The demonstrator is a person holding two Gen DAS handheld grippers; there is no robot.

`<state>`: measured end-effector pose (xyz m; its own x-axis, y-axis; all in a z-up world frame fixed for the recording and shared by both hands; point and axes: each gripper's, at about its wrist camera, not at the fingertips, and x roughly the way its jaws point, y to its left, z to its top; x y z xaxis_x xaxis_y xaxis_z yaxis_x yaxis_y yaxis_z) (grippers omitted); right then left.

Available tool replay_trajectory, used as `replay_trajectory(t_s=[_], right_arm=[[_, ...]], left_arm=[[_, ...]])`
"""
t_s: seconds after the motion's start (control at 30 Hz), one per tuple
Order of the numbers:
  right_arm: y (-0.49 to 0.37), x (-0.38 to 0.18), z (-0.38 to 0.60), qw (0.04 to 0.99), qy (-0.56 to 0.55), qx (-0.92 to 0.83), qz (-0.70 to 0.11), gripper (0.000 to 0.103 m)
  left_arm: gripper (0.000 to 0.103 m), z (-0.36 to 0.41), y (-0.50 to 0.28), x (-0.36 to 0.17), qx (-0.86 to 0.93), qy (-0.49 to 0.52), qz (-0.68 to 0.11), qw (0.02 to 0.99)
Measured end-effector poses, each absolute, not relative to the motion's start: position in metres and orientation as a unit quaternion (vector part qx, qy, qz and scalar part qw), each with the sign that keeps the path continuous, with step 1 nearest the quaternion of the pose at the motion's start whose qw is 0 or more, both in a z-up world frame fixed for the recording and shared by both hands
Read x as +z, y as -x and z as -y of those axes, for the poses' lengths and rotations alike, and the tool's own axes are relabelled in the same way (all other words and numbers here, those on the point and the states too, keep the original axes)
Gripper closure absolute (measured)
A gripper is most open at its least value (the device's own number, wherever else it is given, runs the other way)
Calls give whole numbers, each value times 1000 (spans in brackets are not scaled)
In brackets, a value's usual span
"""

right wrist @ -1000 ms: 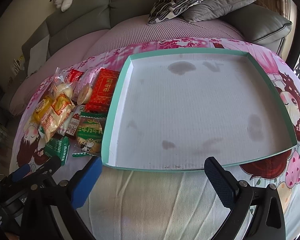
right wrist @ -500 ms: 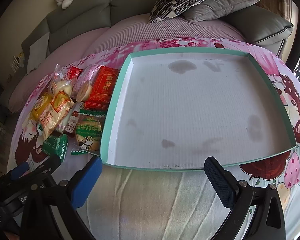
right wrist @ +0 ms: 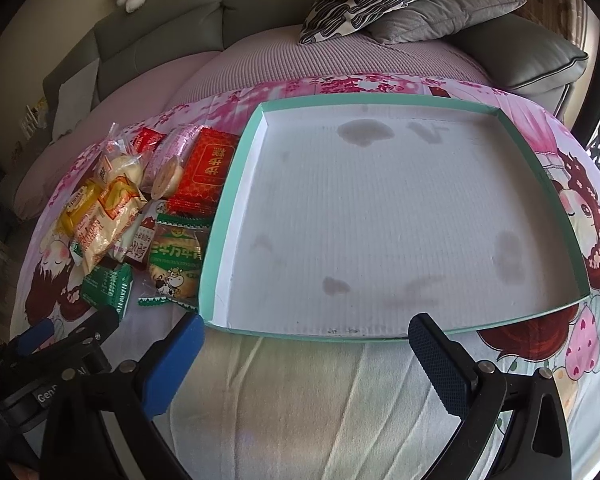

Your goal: Organize snacks

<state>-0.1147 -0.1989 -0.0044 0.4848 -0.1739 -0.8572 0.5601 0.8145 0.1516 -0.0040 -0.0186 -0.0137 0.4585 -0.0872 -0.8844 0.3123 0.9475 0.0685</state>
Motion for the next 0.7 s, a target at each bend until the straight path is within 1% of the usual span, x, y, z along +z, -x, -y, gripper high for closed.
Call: replay_trajectory(t_s=[0.7], right_arm=[[115, -4, 198, 836, -210, -219, -457, 0]], left_arm=[[0, 19, 4, -13, -121, -111, -506, 847]])
